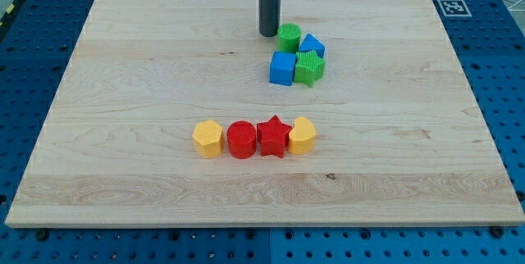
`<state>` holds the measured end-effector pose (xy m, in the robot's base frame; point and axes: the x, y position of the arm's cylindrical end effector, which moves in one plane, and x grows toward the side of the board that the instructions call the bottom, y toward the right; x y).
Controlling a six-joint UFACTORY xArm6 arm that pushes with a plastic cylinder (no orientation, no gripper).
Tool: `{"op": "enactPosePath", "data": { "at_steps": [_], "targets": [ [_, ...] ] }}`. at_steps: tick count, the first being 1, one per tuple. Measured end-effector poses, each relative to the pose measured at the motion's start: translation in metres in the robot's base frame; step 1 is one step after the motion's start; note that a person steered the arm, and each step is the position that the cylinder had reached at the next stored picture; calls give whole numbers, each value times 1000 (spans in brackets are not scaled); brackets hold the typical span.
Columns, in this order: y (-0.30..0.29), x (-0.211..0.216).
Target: Move the yellow hexagon to the center
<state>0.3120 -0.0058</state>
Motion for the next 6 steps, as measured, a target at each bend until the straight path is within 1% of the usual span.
{"op": "enactPosePath", "data": {
  "at_steps": [1,2,3,4,6],
  "targets": [
    [-52,4],
    [-97,29],
    [-136,66],
    [-144,115],
    [-144,234]
  ]
}}
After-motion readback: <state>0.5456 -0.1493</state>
